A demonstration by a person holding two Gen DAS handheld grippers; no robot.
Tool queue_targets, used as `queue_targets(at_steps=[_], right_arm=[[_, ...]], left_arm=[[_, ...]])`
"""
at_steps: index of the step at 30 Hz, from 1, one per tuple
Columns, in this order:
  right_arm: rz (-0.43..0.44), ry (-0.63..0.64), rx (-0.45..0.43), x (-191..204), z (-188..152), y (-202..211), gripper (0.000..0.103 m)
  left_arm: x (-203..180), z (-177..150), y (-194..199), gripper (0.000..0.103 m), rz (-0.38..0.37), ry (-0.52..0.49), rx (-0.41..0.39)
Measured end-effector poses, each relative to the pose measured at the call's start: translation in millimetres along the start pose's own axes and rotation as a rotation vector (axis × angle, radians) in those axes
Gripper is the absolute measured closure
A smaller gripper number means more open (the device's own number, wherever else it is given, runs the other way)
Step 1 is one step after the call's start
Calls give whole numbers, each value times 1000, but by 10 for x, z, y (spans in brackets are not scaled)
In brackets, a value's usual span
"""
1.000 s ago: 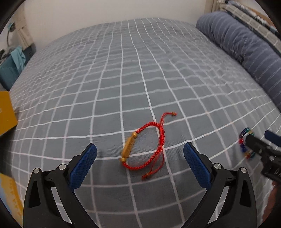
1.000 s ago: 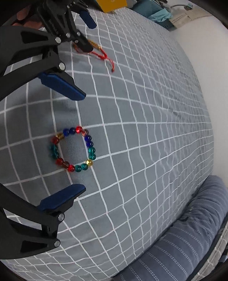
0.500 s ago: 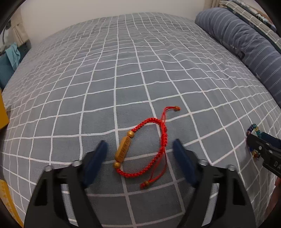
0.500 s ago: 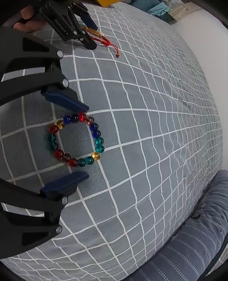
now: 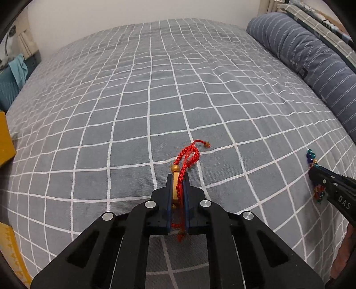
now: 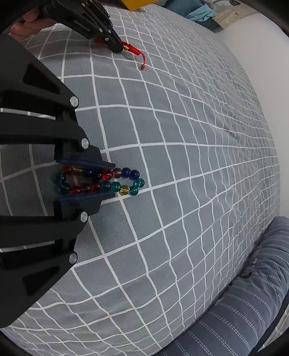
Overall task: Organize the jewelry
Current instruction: 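Carry both bracelets into the white box and open both tools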
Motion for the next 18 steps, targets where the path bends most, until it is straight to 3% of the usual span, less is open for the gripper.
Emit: queue_targets(at_steps=[18], right_arm=[[25,3,-96,99,91,407,85]], left_arm=[[4,0,499,96,-29,16,-54]])
Point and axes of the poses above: each gripper's, at about its wrist camera, not at the fingertips, and y roughly against the way its jaws point, x to its left, z to its top, the point moved 6 cm from there along -y, roughly the way its jaws point, and after that the axes turned 6 degrees about y, right-handed, at the moved point
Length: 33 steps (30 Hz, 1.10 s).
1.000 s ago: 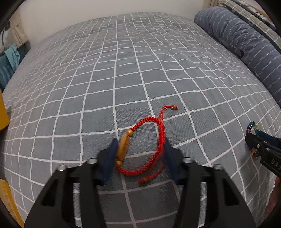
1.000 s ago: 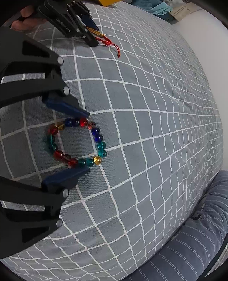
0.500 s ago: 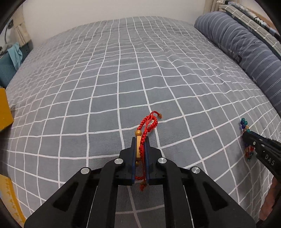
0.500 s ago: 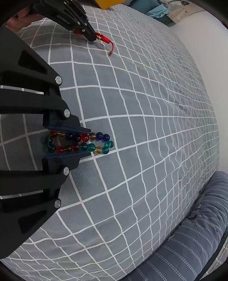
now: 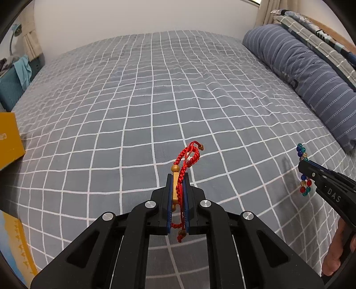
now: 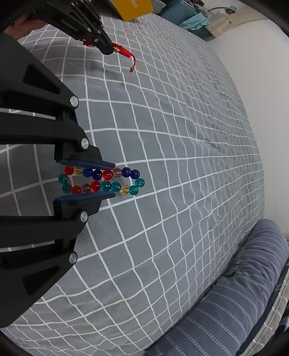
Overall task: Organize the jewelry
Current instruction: 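Carry both bracelets into the white box and open both tools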
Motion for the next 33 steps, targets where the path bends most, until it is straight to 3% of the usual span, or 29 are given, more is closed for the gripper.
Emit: queue_targets(at_steps=[10,33], right_arm=[[0,24,-47,159,-23,330,84],[27,125,-111,922,-147,1170,84]], left_arm=[[92,-42,400,96,6,-1,-36],[518,-94,1432,96,18,44,-126]])
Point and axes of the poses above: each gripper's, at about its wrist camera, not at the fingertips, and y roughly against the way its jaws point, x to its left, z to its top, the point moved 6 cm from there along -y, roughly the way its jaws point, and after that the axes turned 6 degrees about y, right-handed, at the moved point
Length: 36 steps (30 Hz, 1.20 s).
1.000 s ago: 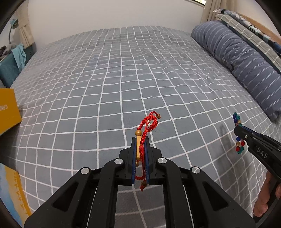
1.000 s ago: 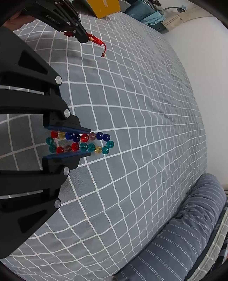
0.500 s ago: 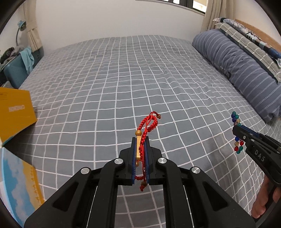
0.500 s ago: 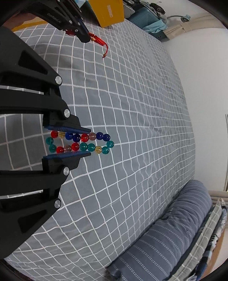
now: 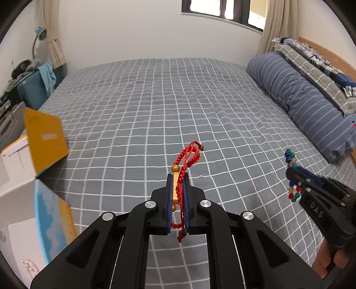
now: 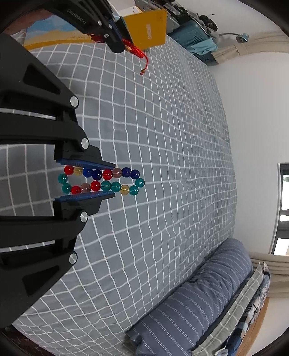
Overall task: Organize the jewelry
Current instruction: 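Carry both bracelets into the white box and open both tools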
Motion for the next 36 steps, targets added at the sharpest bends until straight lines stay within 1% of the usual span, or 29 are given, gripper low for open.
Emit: queue_targets(at_steps=[5,16,22,29,36], right_arm=[[13,41,-4,273,-37,126,84],[52,112,-13,895,-131,368,84],[78,155,-29,1324,-153,497,84],[148,195,-52,1950,-118,653,84],[231,252,-70,2695,-144,798,84]], left_arm=[[195,-87,195,96,20,14,1],[830,-268,735,96,83,73,-22],[1189,-375,961,96,119,105,-32],[1668,-462,1197,96,160,158,-46],[2300,-601,1435,96,229,225,-57]])
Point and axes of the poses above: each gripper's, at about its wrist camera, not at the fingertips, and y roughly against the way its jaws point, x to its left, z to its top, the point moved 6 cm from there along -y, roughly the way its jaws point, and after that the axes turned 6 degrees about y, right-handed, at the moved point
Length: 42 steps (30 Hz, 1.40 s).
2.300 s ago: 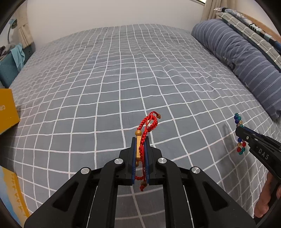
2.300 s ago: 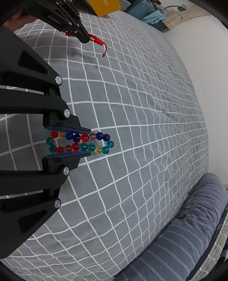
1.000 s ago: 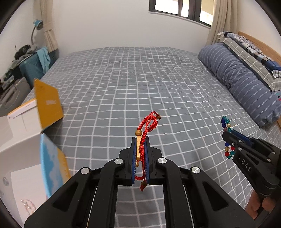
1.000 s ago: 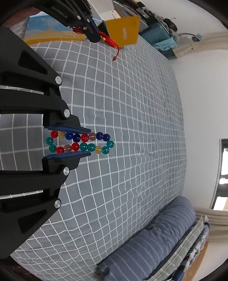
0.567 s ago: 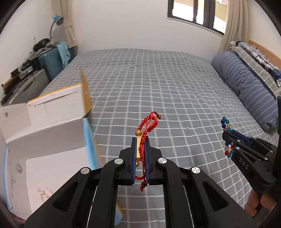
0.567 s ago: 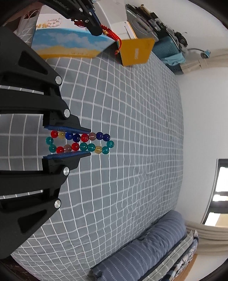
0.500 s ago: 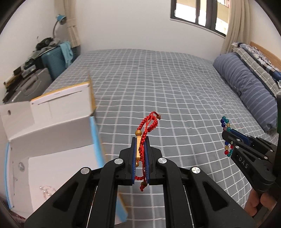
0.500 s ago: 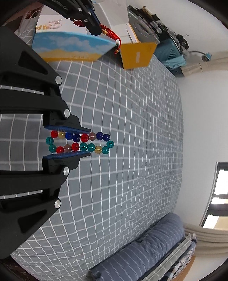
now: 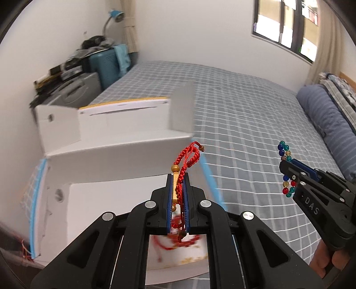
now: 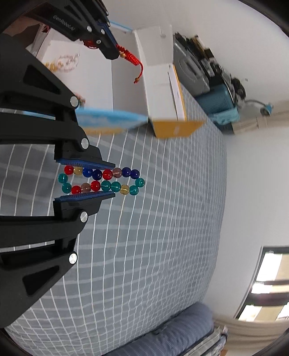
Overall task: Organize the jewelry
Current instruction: 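Carry both bracelets into the white box and open both tools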
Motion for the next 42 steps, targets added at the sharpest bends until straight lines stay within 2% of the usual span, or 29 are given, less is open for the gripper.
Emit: queue_targets(at_steps=[11,17,30,42], right_arm=[[119,110,-1,1183,38,-164,84],[141,153,34,1526,-73,-382,85],[131,157,179,1711,-273,-915,84],[131,147,197,1676,-299,-923,83]], left_arm=[[914,-117,71,96,105,77,7],[1308,-314,-113,95,140,103,57],[1679,-583,-525,95,167,160,171],[1699,-591,-533,91,166,165,177]])
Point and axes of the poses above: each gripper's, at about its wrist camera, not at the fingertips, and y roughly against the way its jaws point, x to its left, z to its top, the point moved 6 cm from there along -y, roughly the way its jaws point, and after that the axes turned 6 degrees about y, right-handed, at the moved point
